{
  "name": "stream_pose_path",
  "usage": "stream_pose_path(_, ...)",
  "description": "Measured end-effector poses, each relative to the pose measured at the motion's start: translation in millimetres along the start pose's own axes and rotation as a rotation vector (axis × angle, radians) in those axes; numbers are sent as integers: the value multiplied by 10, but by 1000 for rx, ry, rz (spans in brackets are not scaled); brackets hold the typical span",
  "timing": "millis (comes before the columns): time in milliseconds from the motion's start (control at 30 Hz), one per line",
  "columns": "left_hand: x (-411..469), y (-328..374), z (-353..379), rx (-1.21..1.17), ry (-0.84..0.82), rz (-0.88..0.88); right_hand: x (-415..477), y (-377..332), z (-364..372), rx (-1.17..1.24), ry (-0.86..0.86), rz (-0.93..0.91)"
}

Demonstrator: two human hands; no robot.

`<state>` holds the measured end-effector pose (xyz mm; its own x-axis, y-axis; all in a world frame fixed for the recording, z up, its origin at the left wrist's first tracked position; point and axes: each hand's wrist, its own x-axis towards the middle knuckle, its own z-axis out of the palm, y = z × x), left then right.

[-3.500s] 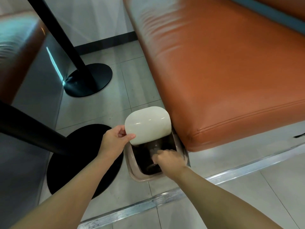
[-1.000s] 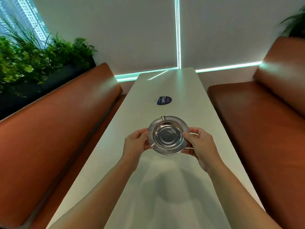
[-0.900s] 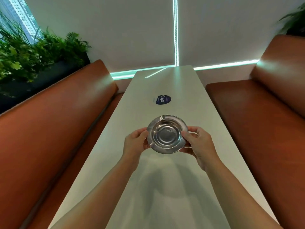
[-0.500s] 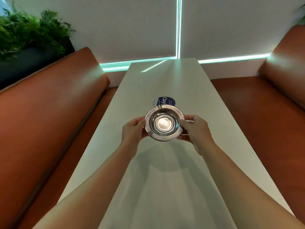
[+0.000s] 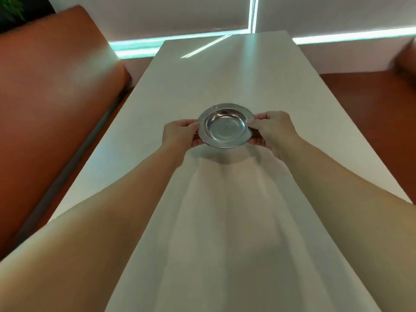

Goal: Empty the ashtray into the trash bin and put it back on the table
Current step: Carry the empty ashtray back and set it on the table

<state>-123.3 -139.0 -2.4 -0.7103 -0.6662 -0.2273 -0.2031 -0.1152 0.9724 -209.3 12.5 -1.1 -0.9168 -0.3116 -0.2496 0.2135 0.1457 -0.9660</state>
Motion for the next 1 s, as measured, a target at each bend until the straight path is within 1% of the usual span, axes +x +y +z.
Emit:
stream_pose_path(200,433,-98,136,61,40,4,415,42,92,-148,64,32)
stream_pose_path(333,607,-82,154,105,46,16,545,25,114,-208,71,54)
stream_pose_path(633,697,-167,180,64,45,11,586,49,108,-322,66,42)
stream_pose_path(1000,695,-190,172,99,72,16,563,60,94,-319,64,33)
